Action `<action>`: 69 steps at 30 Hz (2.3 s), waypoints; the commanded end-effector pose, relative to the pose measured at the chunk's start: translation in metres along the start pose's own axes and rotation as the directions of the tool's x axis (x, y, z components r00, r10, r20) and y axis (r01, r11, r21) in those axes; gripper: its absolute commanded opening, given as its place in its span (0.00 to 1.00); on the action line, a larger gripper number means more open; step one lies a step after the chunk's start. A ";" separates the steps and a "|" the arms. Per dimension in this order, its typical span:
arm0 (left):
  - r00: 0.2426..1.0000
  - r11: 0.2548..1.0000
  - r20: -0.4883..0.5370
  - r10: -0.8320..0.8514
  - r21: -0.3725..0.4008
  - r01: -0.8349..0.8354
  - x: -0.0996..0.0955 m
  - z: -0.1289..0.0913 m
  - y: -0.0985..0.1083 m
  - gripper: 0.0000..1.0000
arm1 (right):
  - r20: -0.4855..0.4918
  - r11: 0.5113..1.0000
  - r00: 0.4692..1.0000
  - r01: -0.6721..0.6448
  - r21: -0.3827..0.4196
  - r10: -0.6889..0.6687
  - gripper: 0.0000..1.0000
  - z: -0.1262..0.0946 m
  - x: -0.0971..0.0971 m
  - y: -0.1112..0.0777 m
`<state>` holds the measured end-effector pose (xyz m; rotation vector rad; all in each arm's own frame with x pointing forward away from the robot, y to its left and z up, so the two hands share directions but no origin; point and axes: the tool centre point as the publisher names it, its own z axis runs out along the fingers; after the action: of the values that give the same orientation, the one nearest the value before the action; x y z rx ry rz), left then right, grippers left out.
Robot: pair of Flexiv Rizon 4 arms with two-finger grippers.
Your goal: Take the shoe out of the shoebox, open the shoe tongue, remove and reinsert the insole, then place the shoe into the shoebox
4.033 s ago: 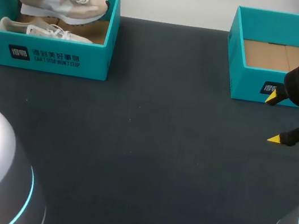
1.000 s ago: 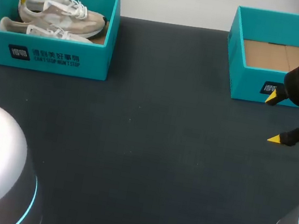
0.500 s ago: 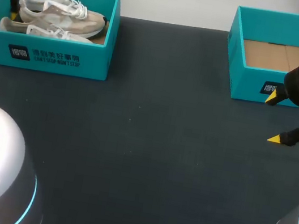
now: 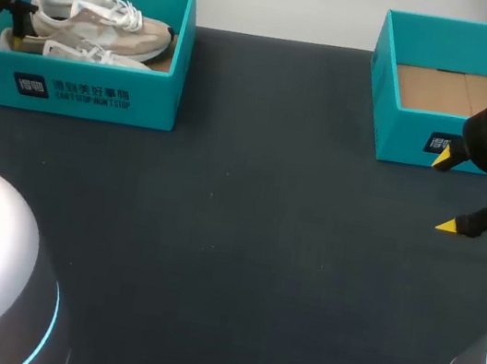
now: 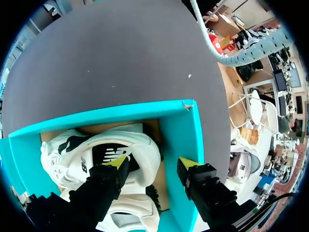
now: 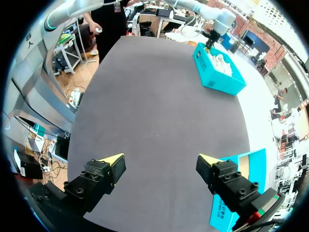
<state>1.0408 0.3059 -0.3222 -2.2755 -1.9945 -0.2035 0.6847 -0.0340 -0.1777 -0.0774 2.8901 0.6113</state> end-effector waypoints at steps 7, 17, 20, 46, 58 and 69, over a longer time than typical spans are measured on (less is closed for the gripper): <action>0.999 0.999 -0.004 0.032 0.000 -0.032 -0.004 0.027 0.001 0.87 | -0.003 1.000 1.000 0.000 0.003 0.000 1.00 0.002 -0.002 0.001; 1.000 0.999 0.008 0.026 0.036 -0.026 -0.006 0.037 -0.003 0.63 | -0.003 1.000 1.000 0.000 0.003 0.000 1.00 0.002 -0.002 0.001; 1.000 0.999 0.010 0.014 0.046 -0.015 -0.006 0.042 -0.001 0.58 | -0.003 1.000 1.000 0.000 0.003 0.000 1.00 0.002 -0.002 0.001; 0.992 0.998 -0.117 0.036 0.056 -0.030 -0.004 0.058 -0.006 0.00 | -0.003 1.000 1.000 0.000 0.003 0.000 1.00 0.002 -0.002 0.001; 0.997 0.994 -0.077 0.004 0.106 0.004 0.017 -0.017 -0.004 0.00 | -0.003 1.000 1.000 0.000 0.003 0.000 1.00 0.002 -0.002 0.001; 1.000 0.990 -0.030 0.006 0.140 -0.002 0.035 -0.092 0.000 0.00 | -0.003 1.000 1.000 0.000 0.003 0.000 1.00 0.002 -0.002 0.001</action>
<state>1.0395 0.3269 -0.2569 -2.1885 -1.9157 -0.1041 0.6847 -0.0340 -0.1777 -0.0774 2.8901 0.6113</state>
